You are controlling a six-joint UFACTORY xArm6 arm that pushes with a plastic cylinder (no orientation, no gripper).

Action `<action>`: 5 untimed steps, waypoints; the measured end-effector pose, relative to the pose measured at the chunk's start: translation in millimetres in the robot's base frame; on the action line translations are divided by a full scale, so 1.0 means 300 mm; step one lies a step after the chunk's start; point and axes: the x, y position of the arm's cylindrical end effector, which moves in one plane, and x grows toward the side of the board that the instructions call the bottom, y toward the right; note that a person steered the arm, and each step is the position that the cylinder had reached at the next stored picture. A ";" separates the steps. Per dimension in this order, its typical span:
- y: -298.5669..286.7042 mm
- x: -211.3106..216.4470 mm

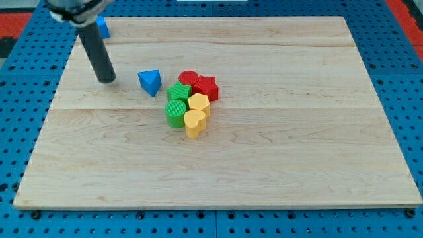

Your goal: Push the blue triangle to the left of the green star

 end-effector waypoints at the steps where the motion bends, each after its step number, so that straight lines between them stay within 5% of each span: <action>1: 0.054 -0.077; 5: 0.154 0.080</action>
